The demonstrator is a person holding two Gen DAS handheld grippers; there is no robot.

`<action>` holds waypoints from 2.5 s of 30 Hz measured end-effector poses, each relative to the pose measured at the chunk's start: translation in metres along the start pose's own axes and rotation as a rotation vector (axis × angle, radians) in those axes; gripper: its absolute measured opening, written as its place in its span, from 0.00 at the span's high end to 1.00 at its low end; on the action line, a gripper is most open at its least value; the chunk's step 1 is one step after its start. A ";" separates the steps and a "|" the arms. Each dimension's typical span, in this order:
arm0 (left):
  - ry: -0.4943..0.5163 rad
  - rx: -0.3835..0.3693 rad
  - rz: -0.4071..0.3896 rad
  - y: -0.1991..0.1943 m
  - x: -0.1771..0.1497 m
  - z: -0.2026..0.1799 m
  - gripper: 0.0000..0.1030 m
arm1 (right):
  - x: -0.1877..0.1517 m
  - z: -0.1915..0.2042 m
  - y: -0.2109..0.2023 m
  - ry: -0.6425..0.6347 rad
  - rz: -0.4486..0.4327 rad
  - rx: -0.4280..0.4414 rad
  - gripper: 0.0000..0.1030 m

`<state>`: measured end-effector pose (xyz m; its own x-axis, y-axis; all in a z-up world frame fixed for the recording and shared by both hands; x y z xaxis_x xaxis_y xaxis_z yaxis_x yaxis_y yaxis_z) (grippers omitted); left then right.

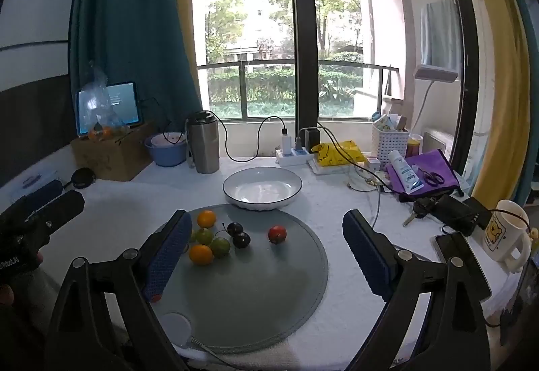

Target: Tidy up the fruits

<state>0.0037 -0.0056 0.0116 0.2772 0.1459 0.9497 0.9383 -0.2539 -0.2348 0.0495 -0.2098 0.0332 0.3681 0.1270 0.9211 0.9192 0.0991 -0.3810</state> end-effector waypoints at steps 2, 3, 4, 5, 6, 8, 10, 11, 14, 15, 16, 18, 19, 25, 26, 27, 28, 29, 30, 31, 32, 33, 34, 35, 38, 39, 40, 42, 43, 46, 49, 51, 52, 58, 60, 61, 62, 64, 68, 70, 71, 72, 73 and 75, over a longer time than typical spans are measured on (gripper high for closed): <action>-0.004 -0.004 -0.005 -0.001 0.000 0.000 0.01 | 0.000 0.001 -0.002 -0.003 -0.002 0.003 0.09; -0.008 -0.009 -0.009 -0.002 0.001 0.001 0.01 | 0.000 0.002 -0.004 -0.006 -0.005 0.001 0.09; -0.009 -0.010 -0.014 -0.003 0.001 0.000 0.01 | 0.000 0.000 -0.004 -0.006 -0.007 0.001 0.09; -0.009 -0.008 -0.016 -0.005 0.002 -0.001 0.01 | 0.001 -0.001 -0.005 -0.006 -0.008 0.001 0.09; -0.008 -0.010 -0.017 -0.005 0.002 -0.001 0.01 | 0.002 -0.001 -0.006 -0.004 -0.011 0.001 0.09; -0.008 -0.014 -0.021 -0.006 0.002 -0.001 0.01 | 0.002 -0.001 -0.007 -0.005 -0.013 0.000 0.09; -0.009 -0.016 -0.022 -0.007 0.002 0.000 0.01 | 0.003 0.000 -0.007 -0.007 -0.012 0.001 0.09; -0.010 -0.018 -0.022 -0.006 0.002 0.000 0.01 | 0.004 0.000 -0.007 -0.009 -0.012 0.001 0.09; -0.011 -0.017 -0.022 -0.006 0.002 0.000 0.01 | 0.004 0.001 -0.007 -0.014 -0.015 0.004 0.09; -0.011 -0.017 -0.022 -0.006 0.001 0.000 0.01 | 0.005 0.002 -0.008 -0.016 -0.016 0.003 0.09; -0.012 -0.017 -0.021 -0.006 0.001 0.000 0.01 | 0.005 0.003 -0.009 -0.017 -0.018 0.004 0.09; -0.014 -0.016 -0.024 -0.007 0.000 0.000 0.01 | 0.004 0.004 -0.009 -0.020 -0.018 0.003 0.09; -0.013 -0.015 -0.024 -0.007 0.000 0.001 0.01 | 0.004 0.003 -0.009 -0.019 -0.018 0.004 0.09; -0.015 -0.011 -0.029 -0.009 -0.001 0.001 0.01 | 0.004 0.003 -0.009 -0.019 -0.019 0.004 0.09; -0.016 -0.012 -0.030 -0.009 -0.001 0.001 0.01 | 0.004 0.004 -0.009 -0.020 -0.018 0.004 0.09; -0.016 -0.013 -0.030 -0.009 -0.002 0.001 0.01 | 0.004 0.004 -0.009 -0.020 -0.018 0.005 0.09; -0.015 -0.012 -0.030 -0.009 -0.002 0.001 0.01 | 0.004 0.004 -0.009 -0.020 -0.019 0.004 0.09; -0.014 -0.015 -0.030 -0.010 -0.002 0.001 0.01 | 0.004 0.004 -0.009 -0.019 -0.019 0.004 0.09; -0.014 -0.017 -0.030 -0.010 -0.003 0.001 0.01 | 0.004 0.004 -0.009 -0.019 -0.019 0.005 0.09; -0.013 -0.019 -0.029 -0.010 -0.003 0.000 0.01 | 0.004 0.004 -0.009 -0.019 -0.020 0.005 0.09; -0.013 -0.020 -0.029 -0.011 -0.003 0.000 0.01 | 0.004 0.004 -0.009 -0.019 -0.020 0.005 0.09; -0.012 -0.020 -0.030 -0.011 -0.003 0.000 0.01 | 0.004 0.004 -0.009 -0.019 -0.021 0.005 0.09; -0.012 -0.019 -0.030 -0.011 -0.003 0.000 0.01 | 0.004 0.004 -0.009 -0.019 -0.021 0.006 0.09; -0.013 -0.019 -0.030 -0.011 -0.003 0.000 0.01 | 0.004 0.004 -0.009 -0.020 -0.020 0.005 0.09; -0.012 -0.019 -0.031 -0.011 -0.003 0.000 0.01 | 0.004 0.004 -0.009 -0.020 -0.023 0.005 0.09; -0.013 -0.019 -0.031 -0.011 -0.003 0.000 0.01 | 0.003 0.004 -0.009 -0.019 -0.023 0.005 0.09; -0.013 -0.019 -0.032 -0.011 -0.003 0.000 0.01 | 0.003 0.004 -0.008 -0.019 -0.021 0.006 0.09; -0.013 -0.019 -0.031 -0.012 -0.003 0.001 0.01 | 0.003 0.003 -0.010 -0.021 -0.024 0.007 0.09; -0.013 -0.019 -0.031 -0.012 -0.003 0.001 0.01 | 0.002 0.003 -0.010 -0.022 -0.025 0.008 0.09; -0.013 -0.018 -0.032 -0.011 -0.003 0.000 0.01 | 0.002 0.003 -0.011 -0.022 -0.025 0.007 0.09; -0.013 -0.019 -0.031 -0.012 -0.003 0.001 0.01 | 0.002 0.003 -0.011 -0.022 -0.024 0.007 0.09; -0.013 -0.020 -0.031 -0.011 -0.003 0.001 0.01 | 0.002 0.004 -0.010 -0.023 -0.023 0.007 0.09; -0.013 -0.020 -0.030 -0.012 -0.003 0.001 0.01 | 0.002 0.004 -0.010 -0.023 -0.022 0.008 0.09; -0.014 -0.020 -0.031 -0.012 -0.004 0.001 0.01 | 0.002 0.006 -0.011 -0.026 -0.019 0.010 0.09; -0.014 -0.020 -0.030 -0.012 -0.004 0.001 0.01 | 0.002 0.008 -0.011 -0.027 -0.018 0.010 0.09; -0.014 -0.020 -0.031 -0.013 -0.004 0.001 0.01 | 0.002 0.008 -0.011 -0.027 -0.018 0.010 0.09; -0.013 -0.020 -0.030 -0.012 -0.004 0.001 0.01 | 0.002 0.008 -0.011 -0.027 -0.018 0.010 0.09; -0.014 -0.021 -0.031 -0.012 -0.004 0.001 0.01 | 0.002 0.008 -0.011 -0.027 -0.018 0.010 0.09; -0.016 -0.022 -0.030 -0.012 -0.004 0.001 0.01 | 0.002 0.008 -0.011 -0.027 -0.017 0.011 0.09; -0.016 -0.021 -0.029 -0.012 -0.004 0.001 0.01 | 0.001 0.008 -0.011 -0.028 -0.015 0.011 0.09; -0.017 -0.021 -0.028 -0.012 -0.005 0.001 0.01 | 0.001 0.009 -0.011 -0.028 -0.014 0.011 0.09; -0.017 -0.021 -0.026 -0.012 -0.006 0.001 0.01 | 0.001 0.009 -0.011 -0.029 -0.012 0.012 0.09; -0.017 -0.021 -0.024 -0.012 -0.007 0.001 0.01 | 0.001 0.010 -0.010 -0.030 -0.011 0.012 0.09; -0.017 -0.019 -0.017 -0.010 -0.008 0.001 0.01 | 0.001 0.010 -0.007 -0.030 -0.004 0.013 0.09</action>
<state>-0.0083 -0.0030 0.0057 0.2645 0.1668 0.9498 0.9390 -0.2690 -0.2143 0.0415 -0.2006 0.0359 0.3596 0.1560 0.9200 0.9188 0.1127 -0.3783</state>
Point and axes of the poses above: each gripper's, at about its wrist camera, not at the fingertips, and y roughly the way its jaws point, z to its left, x to its top, the point moved 1 cm from there along y, roughly the way its jaws point, and after that the axes turned 11 degrees about -x, right-handed, at the moved point
